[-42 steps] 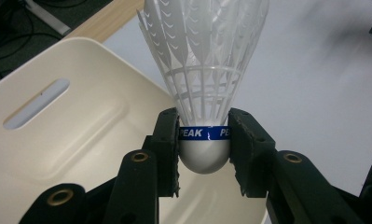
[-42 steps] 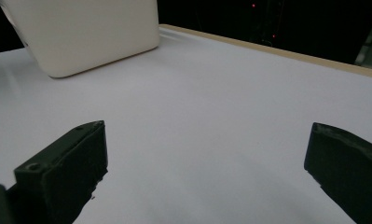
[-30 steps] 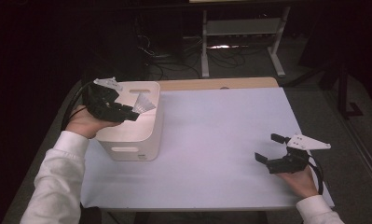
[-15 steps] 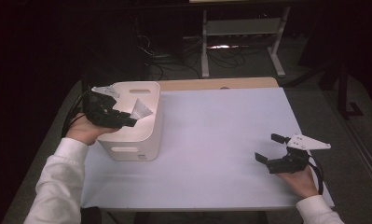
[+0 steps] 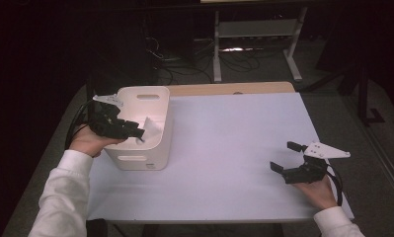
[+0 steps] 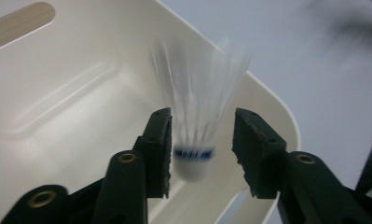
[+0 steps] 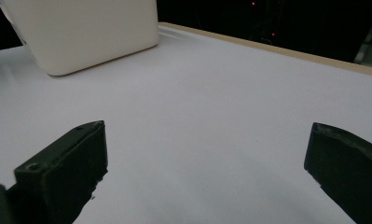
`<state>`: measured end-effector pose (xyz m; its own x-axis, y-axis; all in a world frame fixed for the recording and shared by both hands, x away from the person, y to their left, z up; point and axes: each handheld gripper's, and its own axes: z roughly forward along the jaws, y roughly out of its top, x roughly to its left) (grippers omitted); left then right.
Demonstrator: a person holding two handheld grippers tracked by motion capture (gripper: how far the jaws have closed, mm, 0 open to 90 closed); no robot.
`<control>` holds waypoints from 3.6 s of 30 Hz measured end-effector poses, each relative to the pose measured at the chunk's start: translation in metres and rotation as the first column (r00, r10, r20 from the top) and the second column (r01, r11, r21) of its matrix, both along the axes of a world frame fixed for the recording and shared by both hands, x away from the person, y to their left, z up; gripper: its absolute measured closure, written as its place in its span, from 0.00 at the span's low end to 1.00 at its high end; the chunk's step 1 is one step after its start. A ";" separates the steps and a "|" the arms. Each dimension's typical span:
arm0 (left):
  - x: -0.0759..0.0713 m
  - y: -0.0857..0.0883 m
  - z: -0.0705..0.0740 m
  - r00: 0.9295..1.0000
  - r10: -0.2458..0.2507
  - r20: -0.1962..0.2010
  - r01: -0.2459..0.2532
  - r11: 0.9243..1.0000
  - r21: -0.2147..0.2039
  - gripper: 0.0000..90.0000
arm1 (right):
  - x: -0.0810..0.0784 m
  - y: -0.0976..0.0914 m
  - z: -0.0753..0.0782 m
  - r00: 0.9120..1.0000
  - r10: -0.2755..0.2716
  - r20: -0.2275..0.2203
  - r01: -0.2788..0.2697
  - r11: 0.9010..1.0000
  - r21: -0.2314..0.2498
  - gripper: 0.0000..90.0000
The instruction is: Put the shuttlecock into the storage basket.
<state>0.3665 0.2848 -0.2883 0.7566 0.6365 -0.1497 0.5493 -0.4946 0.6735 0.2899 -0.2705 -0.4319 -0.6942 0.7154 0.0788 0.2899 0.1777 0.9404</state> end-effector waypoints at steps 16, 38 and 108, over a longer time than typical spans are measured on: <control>-0.008 -0.005 0.008 0.995 0.016 0.101 -0.013 0.999 -0.037 0.00 | -0.002 0.001 0.001 1.000 -0.002 -0.003 0.002 1.000 0.001 0.00; -0.033 0.021 0.009 0.967 0.105 0.233 -0.063 0.981 -0.183 0.00 | -0.002 0.001 0.001 1.000 -0.006 0.000 0.006 1.000 0.000 0.00; -0.112 0.050 -0.063 0.904 0.209 0.372 -0.091 0.946 -0.311 0.00 | -0.001 0.005 -0.001 1.000 -0.008 -0.006 0.008 1.000 -0.028 0.00</control>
